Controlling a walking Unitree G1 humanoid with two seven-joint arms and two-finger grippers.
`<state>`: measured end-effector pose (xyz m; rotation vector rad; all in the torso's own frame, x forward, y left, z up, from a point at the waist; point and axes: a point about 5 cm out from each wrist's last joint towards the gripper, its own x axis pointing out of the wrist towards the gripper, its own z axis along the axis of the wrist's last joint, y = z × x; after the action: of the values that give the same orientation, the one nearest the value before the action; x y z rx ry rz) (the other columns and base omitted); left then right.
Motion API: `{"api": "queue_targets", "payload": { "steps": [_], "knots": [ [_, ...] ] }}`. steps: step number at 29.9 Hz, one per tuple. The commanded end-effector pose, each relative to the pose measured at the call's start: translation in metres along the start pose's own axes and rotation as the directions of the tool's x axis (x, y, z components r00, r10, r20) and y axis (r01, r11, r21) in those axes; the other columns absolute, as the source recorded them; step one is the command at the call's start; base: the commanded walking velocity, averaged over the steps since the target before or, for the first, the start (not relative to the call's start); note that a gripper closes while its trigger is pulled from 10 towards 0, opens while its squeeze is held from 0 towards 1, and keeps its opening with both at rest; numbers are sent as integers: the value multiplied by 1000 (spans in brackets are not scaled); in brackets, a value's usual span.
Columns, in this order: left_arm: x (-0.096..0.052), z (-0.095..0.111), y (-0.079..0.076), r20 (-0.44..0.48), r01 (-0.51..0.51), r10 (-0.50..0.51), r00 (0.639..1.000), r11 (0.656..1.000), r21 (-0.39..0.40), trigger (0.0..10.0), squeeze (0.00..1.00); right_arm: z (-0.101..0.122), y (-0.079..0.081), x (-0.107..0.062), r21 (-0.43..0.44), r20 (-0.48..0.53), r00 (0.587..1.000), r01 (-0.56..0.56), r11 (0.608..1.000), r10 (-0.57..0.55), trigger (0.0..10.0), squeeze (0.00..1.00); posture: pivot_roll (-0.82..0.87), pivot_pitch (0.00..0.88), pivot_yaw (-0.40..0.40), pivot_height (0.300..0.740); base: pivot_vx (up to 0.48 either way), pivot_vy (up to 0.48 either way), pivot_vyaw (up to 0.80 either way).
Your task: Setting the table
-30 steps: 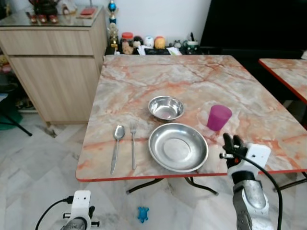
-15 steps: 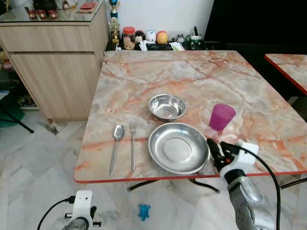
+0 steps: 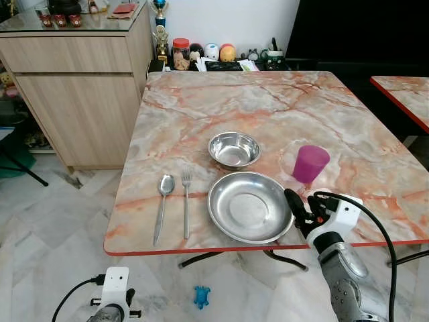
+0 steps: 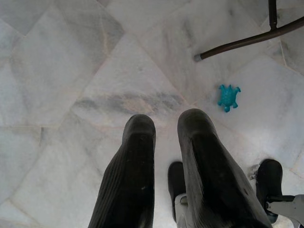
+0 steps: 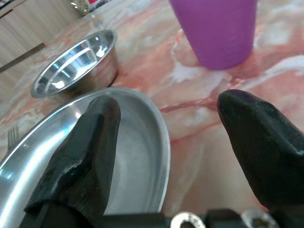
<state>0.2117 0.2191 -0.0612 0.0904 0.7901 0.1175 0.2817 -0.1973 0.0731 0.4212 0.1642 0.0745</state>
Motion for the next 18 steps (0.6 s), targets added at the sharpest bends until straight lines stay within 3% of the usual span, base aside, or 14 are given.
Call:
{"api": "queue_targets", "payload": {
  "steps": [1, 9, 18],
  "knots": [
    [-1, -4, 0, -21, 0, 0, 1000, 1000, 12, 10000, 0, 5, -4, -2, 2, 2, 1000, 9, 1000, -9, 10000, 0, 106, 0, -46, 740, 0, 0, 0],
    [-1, -5, -1, -22, 0, 0, 1000, 1000, 14, 10000, 0, -2, -7, 4, 13, -102, 995, -2, 1000, 4, 10000, 0, 110, 0, -49, 740, 0, 0, 0],
    [-1, -5, -1, -24, 1, 0, 1000, 1000, 16, 10000, 0, 3, -6, 10, 42, -92, 995, -23, 999, 26, 10000, 0, 112, 0, -48, 740, 0, 0, 0]
  ]
}}
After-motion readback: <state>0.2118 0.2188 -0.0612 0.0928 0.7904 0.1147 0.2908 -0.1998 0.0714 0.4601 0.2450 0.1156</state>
